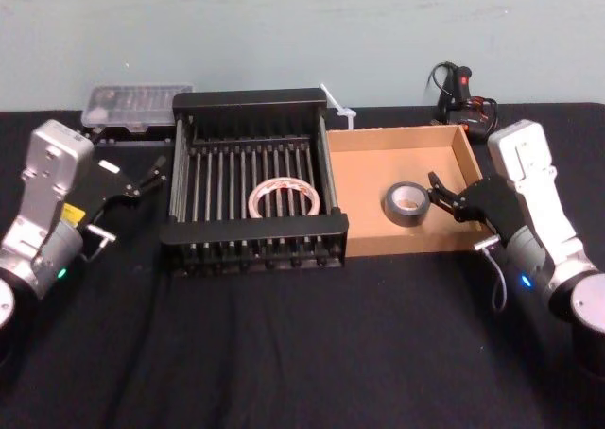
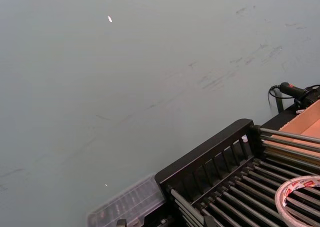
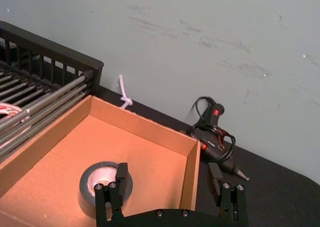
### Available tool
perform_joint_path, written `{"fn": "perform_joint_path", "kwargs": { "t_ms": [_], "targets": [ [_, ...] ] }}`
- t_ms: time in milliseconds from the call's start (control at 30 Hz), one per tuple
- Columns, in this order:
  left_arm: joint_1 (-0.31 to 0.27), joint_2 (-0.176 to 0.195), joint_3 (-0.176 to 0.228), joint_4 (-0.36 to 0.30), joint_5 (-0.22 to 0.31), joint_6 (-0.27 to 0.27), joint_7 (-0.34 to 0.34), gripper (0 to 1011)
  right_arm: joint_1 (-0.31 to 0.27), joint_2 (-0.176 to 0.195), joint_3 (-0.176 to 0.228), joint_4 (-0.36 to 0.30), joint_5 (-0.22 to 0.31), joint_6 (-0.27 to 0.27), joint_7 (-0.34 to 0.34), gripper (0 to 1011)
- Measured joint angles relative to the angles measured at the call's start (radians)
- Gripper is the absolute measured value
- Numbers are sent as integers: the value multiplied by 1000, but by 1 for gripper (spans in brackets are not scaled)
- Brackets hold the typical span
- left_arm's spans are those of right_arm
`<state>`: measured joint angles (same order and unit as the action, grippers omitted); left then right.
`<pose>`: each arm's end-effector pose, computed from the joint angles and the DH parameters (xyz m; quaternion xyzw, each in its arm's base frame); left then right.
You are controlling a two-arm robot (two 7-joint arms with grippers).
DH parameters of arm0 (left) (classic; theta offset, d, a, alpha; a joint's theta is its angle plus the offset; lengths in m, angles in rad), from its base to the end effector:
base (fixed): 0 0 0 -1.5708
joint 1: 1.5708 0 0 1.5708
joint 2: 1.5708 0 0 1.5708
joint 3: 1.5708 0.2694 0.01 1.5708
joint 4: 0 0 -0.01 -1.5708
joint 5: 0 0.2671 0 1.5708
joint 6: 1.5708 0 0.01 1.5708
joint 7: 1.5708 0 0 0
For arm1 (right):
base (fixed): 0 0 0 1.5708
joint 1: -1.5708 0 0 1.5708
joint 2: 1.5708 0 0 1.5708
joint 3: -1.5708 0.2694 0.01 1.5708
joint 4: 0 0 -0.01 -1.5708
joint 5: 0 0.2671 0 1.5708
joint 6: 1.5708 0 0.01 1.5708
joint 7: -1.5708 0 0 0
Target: Pick up the white tape and place it into the black box , Pick up the silver tape and place it into the brown box.
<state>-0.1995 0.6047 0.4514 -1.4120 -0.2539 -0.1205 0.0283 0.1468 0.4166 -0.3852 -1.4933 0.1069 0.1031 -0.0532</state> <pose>0.3153 0.0820 -0.2777 0.1415 -0.1325 0.5799 0.7913 0.3083 -0.0240 -0.2773 -0.1705 -0.0852 -0.5978 0.7787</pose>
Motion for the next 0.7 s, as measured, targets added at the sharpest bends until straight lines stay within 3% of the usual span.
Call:
{"fn": "perform_joint_path", "kwargs": {
  "t_ms": [167,700],
  "targets": [
    [0,0,0,0,0,0,0,1001,-14,-12,20,2,-4,-7,-4,1002],
    [0,0,0,0,0,0,0,1001,-13,-10,15,2,-4,-7,-4,1002]
  ]
}}
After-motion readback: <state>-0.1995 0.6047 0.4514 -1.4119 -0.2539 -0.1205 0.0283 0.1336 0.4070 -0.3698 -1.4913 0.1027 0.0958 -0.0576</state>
